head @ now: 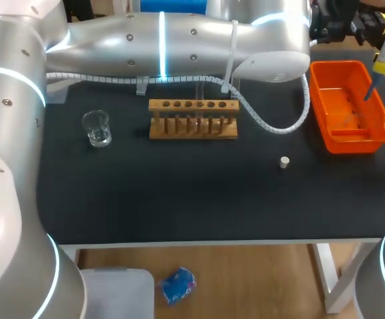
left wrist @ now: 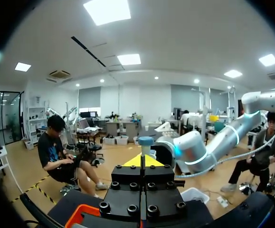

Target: Invert the test tube, pick up the pipette, mount the tip to pipette, aspirate from beaker and dispense into the tube, eject the tip, return the pipette, and cap with the stopper.

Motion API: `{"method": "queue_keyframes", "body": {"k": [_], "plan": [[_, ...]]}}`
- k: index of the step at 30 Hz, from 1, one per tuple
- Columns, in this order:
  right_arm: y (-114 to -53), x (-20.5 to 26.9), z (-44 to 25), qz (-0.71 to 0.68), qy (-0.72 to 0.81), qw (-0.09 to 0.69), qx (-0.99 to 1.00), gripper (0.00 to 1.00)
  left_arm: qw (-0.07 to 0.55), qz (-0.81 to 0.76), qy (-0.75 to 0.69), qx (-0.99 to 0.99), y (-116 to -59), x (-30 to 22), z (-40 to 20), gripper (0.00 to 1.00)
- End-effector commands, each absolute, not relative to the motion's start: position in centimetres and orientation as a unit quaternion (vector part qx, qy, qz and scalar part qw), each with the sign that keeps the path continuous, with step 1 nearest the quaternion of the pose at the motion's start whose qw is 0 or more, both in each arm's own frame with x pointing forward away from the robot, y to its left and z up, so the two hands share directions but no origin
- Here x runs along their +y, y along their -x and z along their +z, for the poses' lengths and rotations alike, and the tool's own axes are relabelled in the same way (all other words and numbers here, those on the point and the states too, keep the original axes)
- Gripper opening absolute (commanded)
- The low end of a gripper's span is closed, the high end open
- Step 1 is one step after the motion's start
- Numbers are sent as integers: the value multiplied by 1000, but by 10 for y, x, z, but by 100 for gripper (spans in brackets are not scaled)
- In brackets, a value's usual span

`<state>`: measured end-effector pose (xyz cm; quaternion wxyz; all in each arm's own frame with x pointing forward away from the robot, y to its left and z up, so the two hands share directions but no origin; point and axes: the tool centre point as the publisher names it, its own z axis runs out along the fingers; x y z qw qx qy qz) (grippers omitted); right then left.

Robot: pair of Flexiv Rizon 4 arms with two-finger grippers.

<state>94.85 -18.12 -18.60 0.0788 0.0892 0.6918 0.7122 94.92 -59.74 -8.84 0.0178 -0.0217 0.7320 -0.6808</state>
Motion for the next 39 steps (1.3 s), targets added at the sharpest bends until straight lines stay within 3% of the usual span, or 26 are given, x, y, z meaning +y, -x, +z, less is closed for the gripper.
{"method": "queue_keyframes", "body": {"k": [1, 17, 38, 39], "plan": [[-950, -180, -177, 711, -88, 78, 693, 0, 24, -684, 25, 729, -948, -600, -96, 0], [-950, -180, -177, 711, -88, 78, 693, 0, 59, -692, -17, 719, -962, -571, -29, 0], [-950, -180, -177, 711, -88, 78, 693, 0, 36, -610, 13, 792, -929, -480, -40, 0], [-950, -180, -177, 711, -88, 78, 693, 0, 39, -606, 14, 794, -929, -480, -40, 14]]}}
